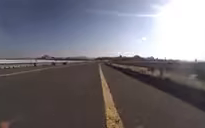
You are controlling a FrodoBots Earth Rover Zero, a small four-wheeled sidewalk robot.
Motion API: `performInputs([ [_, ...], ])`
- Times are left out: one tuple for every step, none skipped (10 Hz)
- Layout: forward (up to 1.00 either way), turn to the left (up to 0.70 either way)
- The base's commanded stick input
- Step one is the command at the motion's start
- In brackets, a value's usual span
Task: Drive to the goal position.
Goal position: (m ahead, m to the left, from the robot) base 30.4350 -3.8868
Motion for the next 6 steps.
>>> performInputs([
  [0.7,0.0],
  [0.7,0.0],
  [0.7,0.0],
  [0.7,0.0],
  [0.7,0.0],
  [0.7,0.0],
])
